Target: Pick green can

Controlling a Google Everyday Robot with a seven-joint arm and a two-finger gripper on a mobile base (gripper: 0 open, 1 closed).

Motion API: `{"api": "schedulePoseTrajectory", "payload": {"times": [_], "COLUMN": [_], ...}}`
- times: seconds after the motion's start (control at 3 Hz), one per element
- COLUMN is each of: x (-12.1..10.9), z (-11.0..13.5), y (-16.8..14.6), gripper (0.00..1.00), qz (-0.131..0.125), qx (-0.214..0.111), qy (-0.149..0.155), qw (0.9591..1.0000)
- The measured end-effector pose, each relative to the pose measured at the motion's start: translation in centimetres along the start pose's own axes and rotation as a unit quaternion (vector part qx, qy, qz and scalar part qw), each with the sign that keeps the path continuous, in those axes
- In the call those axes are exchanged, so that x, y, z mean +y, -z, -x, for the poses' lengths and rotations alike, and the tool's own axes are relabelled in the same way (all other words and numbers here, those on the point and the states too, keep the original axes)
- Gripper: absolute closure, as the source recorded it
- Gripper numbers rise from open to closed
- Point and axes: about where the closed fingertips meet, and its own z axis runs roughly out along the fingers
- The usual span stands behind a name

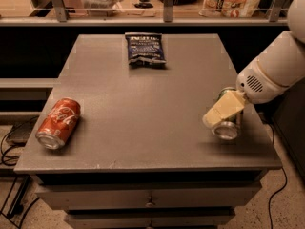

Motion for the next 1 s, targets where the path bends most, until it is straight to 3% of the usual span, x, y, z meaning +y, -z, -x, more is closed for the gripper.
{"api": "schedulePoseTrajectory", "payload": {"times": [0.33,0.67,1.0], "x": [0.6,0.8,0.5], "z": [2.3,4.8,6.8], "y": [2.5,5.1,8.0], "gripper": [1.00,1.00,1.00], "qz": [0.009,0.018,0.023], "qx": [-0.038,-0.079,-0.124], "qy": [0.032,0.066,0.090], "qw": [0.9987,0.9946,0.9880]}}
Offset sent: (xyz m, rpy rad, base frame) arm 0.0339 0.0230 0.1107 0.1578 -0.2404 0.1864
